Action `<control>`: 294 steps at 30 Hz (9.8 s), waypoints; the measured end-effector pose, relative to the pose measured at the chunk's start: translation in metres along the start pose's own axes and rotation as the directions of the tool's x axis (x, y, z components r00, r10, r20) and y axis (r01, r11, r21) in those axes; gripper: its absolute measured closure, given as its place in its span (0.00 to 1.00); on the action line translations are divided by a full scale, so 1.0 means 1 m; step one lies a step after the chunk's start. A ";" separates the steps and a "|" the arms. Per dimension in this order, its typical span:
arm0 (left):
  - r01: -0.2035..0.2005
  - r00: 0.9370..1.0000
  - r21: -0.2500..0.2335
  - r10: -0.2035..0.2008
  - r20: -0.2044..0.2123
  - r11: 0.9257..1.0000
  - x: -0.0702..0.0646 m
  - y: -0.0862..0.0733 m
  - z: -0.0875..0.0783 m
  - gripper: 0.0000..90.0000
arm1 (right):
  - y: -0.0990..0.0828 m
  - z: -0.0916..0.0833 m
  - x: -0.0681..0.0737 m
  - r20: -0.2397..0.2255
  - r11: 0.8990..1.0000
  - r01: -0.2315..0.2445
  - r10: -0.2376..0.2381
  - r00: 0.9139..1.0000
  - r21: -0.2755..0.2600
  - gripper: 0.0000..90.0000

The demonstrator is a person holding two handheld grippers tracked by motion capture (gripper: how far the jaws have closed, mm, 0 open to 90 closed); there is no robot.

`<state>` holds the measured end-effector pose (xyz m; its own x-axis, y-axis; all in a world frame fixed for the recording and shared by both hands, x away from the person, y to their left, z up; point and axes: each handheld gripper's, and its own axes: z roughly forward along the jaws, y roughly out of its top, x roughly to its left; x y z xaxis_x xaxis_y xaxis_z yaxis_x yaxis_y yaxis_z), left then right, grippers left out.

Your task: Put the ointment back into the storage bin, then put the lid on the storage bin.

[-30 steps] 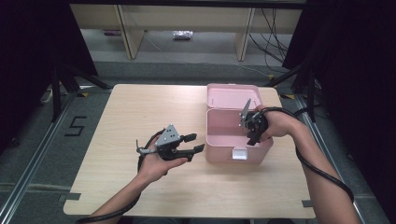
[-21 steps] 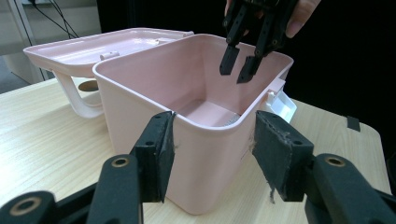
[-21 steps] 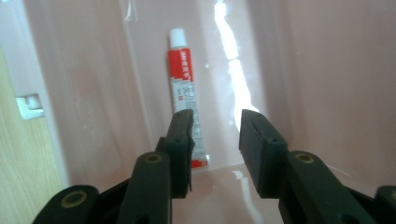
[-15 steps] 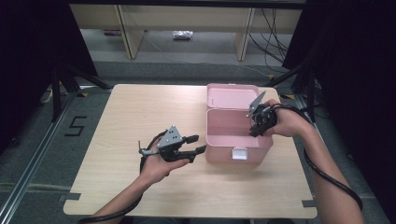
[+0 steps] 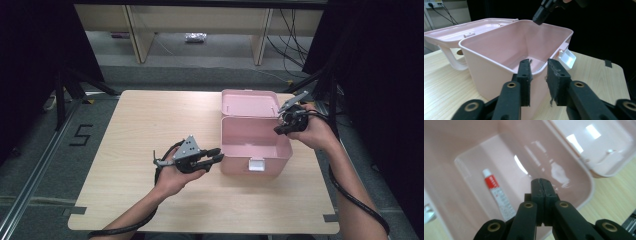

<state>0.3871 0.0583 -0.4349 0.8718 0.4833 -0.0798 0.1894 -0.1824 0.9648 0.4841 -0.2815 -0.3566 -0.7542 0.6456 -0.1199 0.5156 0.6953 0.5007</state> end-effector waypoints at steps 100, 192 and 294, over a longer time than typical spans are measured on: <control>-0.114 0.985 -0.006 0.114 0.132 0.993 -0.038 -0.003 0.084 0.99 | 0.038 0.060 -0.100 0.199 0.814 -0.553 0.580 0.790 -0.181 0.85; -0.106 0.984 0.039 0.100 0.149 0.994 -0.045 -0.010 0.095 1.00 | 0.045 0.073 -0.108 0.209 0.740 -0.654 0.672 0.711 -0.154 0.95; -0.069 0.989 0.065 0.060 0.133 0.995 -0.045 -0.006 0.095 1.00 | 0.055 0.044 -0.110 0.177 0.698 -0.681 0.715 0.676 -0.222 0.99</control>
<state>0.3901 -0.0437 -0.4610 0.9338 0.3537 -0.0547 0.1582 -0.2708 0.9496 0.6133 -0.3005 -0.3536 -0.0690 0.9897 0.1257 0.7828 -0.0244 0.6217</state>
